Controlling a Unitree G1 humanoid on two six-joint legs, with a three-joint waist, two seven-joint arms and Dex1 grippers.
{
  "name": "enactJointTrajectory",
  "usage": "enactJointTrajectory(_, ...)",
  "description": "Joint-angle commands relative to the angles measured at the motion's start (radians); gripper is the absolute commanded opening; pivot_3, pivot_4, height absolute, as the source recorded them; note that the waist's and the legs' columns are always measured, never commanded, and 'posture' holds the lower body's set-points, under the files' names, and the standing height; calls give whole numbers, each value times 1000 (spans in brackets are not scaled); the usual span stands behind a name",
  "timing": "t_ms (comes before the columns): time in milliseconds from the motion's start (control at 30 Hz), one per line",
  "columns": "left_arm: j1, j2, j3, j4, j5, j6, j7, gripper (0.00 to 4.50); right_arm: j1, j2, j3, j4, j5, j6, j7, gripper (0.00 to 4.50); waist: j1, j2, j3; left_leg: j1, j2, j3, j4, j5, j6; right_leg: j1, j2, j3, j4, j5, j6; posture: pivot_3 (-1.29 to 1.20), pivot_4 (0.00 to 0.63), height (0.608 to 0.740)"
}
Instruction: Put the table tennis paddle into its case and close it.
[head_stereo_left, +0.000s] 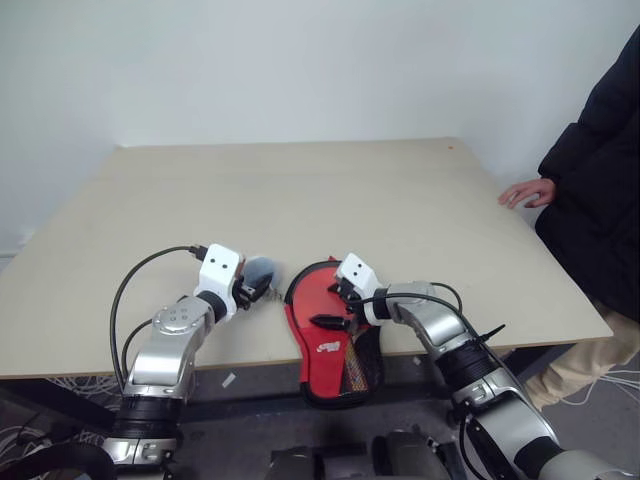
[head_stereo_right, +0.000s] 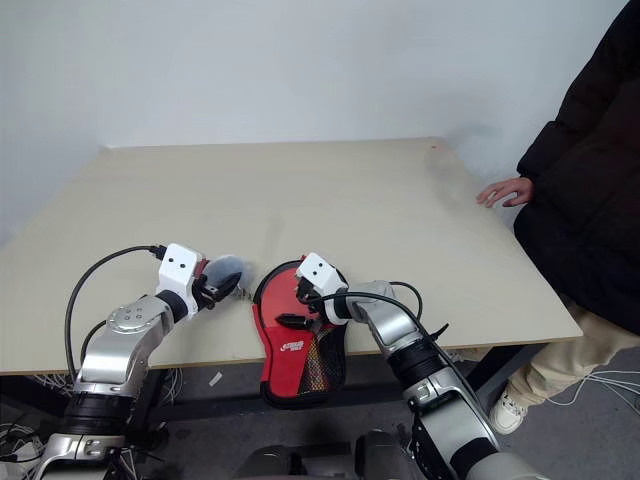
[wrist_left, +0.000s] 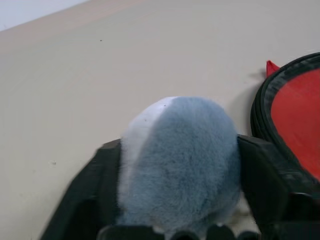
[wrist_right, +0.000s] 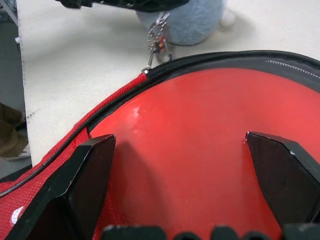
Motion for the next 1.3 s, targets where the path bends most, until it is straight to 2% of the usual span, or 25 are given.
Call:
enactJointTrajectory(33, -34, -9, -5, -9, 4, -7, 0, 2129, -2, 2, 22, -12, 6, 5, 0, 4500, 0, 0, 0, 0, 0, 0, 0, 0, 0, 0, 0, 0, 0, 0, 0, 0, 0, 740)
enactJointTrajectory(200, -57, -20, -22, -5, 14, -1, -3, 838, 4, 2, 39, -18, 3, 5, 1, 4500, 1, 0, 0, 0, 0, 0, 0, 0, 1, 0, 0, 0, 0, 0, 0, 0, 0, 740)
enactJointTrajectory(267, -74, -24, -33, -2, 22, 2, -1, 477, 5, 3, 46, -16, 2, 2, 0, 4500, 1, 0, 0, 0, 0, 0, 0, 1, 1, 0, 0, 0, 0, 0, 0, 0, 0, 740)
enactJointTrajectory(533, -194, -24, -50, 73, 46, -22, -4, 477, 2, 12, 55, 22, -7, -40, -20, 4500, 0, -1, 0, 0, -1, -1, 2, 1, 2, 0, -1, 0, 3, 0, 0, 0, 0, 740)
enactJointTrajectory(933, -359, -26, -89, 233, 76, -93, -37, 477, -38, 52, 26, 208, -17, -166, -78, 4500, -1, -1, 0, 0, -1, -2, 5, 3, 2, 0, 0, 0, 6, 0, 0, 0, 0, 740)
enactJointTrajectory(1300, -495, -36, -121, 467, 130, -200, -47, 477, -26, 60, 34, 212, -21, -173, -65, 4500, 0, -2, 0, 0, 0, -3, 6, 4, 2, 0, 0, -1, 6, 0, 0, 0, 0, 740)
